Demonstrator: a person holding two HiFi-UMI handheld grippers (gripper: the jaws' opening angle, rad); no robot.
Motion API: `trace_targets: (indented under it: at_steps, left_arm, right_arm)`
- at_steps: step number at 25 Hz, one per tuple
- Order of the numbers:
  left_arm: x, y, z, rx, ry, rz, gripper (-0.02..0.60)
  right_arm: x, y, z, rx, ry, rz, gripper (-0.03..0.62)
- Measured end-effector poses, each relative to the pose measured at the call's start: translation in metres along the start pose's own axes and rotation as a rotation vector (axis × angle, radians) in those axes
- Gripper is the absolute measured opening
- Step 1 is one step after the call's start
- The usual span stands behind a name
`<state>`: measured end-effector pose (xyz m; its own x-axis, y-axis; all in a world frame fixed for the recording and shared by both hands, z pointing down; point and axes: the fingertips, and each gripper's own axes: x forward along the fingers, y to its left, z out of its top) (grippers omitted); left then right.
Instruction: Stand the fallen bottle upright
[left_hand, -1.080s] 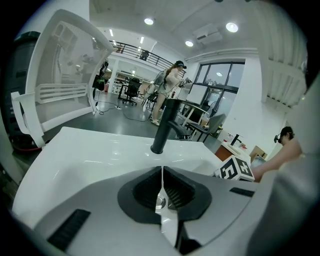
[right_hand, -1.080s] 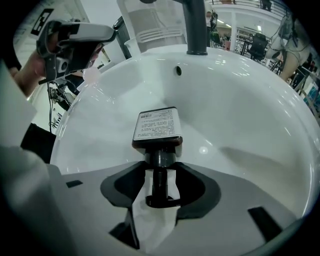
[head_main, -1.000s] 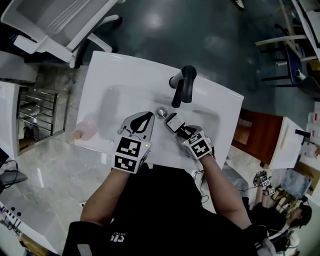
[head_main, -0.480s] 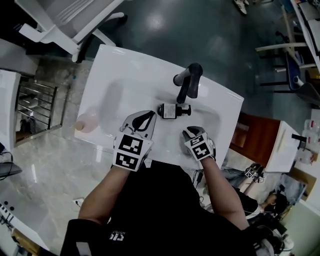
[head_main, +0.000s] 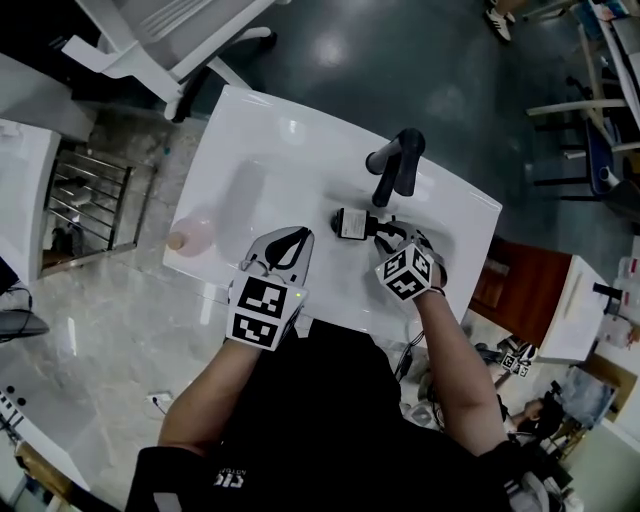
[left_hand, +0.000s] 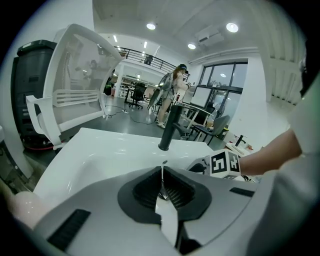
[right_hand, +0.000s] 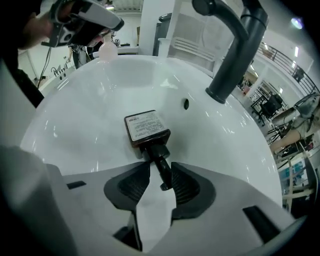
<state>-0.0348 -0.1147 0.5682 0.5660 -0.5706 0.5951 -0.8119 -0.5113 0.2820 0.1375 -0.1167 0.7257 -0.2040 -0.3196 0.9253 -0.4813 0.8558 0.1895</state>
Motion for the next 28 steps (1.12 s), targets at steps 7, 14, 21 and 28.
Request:
trace_targets:
  at_steps: [7,14,21,28]
  left_arm:
    - [-0.021,-0.004,-0.001,-0.003,0.0,0.026,0.026]
    - [-0.033,-0.006,0.018,0.007,-0.033,0.039,0.026]
    - [-0.033,-0.004,0.021,0.018,-0.032,0.035,0.026]
    - [-0.044,0.005,0.005,0.01,0.006,0.084,0.026]
  right_arm:
    - [0.018,0.031,-0.014,0.049,0.131,0.167,0.11]
    - [-0.012,0.029,0.007,0.07,0.063,0.148,0.011]
    - [0.001,0.028,-0.016,0.095,0.117,0.103,0.032]
    - [-0.006,0.012,0.011,-0.013,-0.001,-0.006,0.075]
